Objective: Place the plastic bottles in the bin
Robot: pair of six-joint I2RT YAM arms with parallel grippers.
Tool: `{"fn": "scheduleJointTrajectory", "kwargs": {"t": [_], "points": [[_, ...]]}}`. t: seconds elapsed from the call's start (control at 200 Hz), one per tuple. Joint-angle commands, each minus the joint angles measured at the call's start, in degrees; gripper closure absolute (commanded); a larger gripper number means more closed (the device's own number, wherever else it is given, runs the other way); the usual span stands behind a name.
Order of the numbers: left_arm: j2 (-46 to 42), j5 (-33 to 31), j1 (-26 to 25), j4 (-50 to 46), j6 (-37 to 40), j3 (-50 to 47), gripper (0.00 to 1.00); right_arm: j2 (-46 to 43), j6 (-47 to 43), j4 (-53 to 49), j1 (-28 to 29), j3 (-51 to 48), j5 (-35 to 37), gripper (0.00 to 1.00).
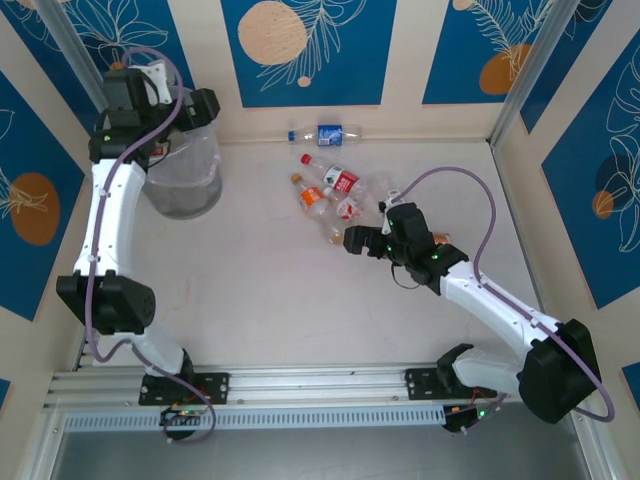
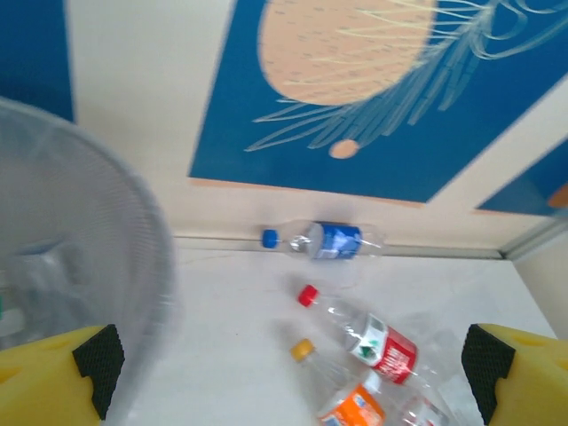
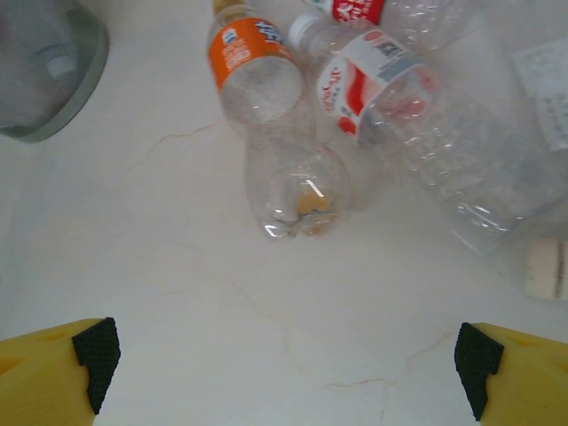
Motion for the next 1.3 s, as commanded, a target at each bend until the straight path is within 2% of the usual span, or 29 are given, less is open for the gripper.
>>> {"fn": "scheduleJointTrajectory", "kwargs": {"t": [0.0,0.38,0.665,1.08,1.295], "points": [[-3.5,-1.6,-4.0,4.0,-0.1,-4.1,0.01,0.0,-0.2,-2.7,-2.7,2.1,1.4,0.01],[-13.2,-2.1,-17.4,14.2,-7.0,-22.9,0.01,0.7,-1.7,-4.3,-12.4,2.9,-0.6,0.01],[-14.5,-4.8,-25.7,16.3,-9.5,-29.5,0.01,4.3,-6.2,-6.6,-17.7,6.1,-1.3,0.01],[-14.4,-9.6,-27.4,20.6,-14.0,-36.9,0.01,12.0,-9.7,-9.5,-25.7,9.8,-2.6,0.01],[-14.6,-12.2,-27.4,20.2,-15.0,-39.1,0.01,17.3,-9.6,-10.2,-29.8,11.9,-6.6,0.01]]}}
